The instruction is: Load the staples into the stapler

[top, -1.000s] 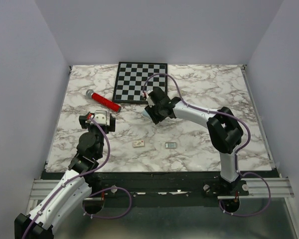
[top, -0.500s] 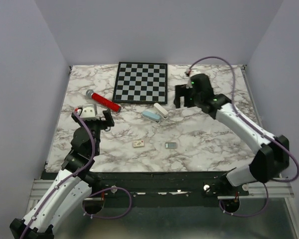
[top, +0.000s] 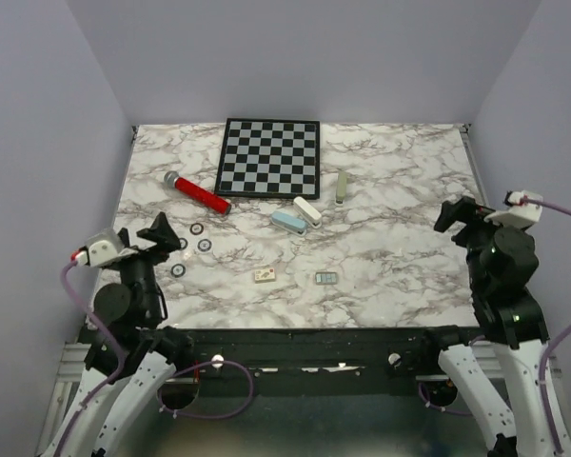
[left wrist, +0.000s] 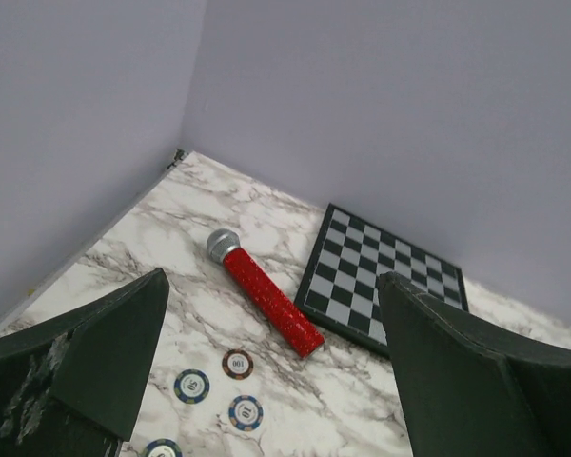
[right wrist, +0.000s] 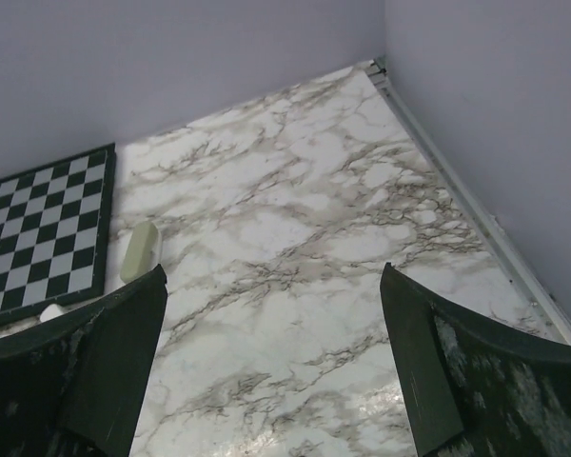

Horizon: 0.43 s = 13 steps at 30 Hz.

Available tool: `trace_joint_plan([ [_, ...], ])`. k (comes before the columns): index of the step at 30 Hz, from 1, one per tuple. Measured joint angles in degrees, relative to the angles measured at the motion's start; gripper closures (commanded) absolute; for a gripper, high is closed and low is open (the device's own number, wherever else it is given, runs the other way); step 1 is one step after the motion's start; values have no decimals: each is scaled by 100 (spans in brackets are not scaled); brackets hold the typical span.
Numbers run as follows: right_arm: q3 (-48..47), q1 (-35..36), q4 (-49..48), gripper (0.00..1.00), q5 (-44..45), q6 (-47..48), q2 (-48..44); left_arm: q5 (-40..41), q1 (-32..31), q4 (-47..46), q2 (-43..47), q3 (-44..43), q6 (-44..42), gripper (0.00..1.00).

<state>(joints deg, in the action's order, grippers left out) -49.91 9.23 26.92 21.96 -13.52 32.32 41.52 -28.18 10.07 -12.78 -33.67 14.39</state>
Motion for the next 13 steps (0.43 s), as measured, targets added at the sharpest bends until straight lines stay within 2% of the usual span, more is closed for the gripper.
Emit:
trace_joint_plan([
  [5,498,0,2,0,238,39,-1115,494,2,-177,765,-13,-120,1],
  [13,866,0,116,0,146,50,-1794,588,4,4,546,-328,-433,1],
])
